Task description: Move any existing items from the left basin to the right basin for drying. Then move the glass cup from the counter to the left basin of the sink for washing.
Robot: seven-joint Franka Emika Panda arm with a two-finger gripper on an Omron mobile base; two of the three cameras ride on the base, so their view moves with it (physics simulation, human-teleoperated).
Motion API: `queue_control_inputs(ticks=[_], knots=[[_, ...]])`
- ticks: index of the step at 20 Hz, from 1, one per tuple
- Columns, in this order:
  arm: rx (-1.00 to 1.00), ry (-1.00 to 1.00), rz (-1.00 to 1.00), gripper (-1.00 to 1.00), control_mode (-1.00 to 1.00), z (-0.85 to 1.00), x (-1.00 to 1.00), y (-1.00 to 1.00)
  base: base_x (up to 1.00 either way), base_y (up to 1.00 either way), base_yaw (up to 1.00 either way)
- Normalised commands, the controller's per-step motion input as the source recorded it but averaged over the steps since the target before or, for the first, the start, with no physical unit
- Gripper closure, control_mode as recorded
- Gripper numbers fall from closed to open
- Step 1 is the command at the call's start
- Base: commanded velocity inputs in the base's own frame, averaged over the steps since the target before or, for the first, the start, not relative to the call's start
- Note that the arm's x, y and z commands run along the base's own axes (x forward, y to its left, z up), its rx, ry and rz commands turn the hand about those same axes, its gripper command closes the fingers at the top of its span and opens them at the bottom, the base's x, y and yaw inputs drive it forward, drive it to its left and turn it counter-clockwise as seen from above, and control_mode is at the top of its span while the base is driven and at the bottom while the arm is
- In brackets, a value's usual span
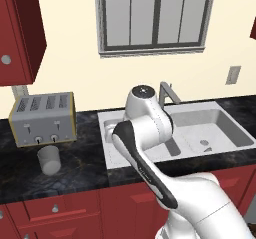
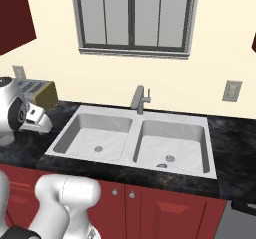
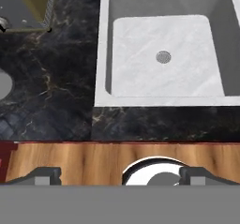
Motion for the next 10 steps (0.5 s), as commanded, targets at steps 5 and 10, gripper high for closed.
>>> queue_control_inputs(ticks=[5, 10], knots=[[0.00, 0.04, 0.11, -1.00, -1.00, 0.00, 0.00, 0.60, 0.00, 0.00, 0.00], [0.00, 0.04, 0.10, -1.00, -1.00, 0.00, 0.00, 0.63, 0.00, 0.00, 0.00]])
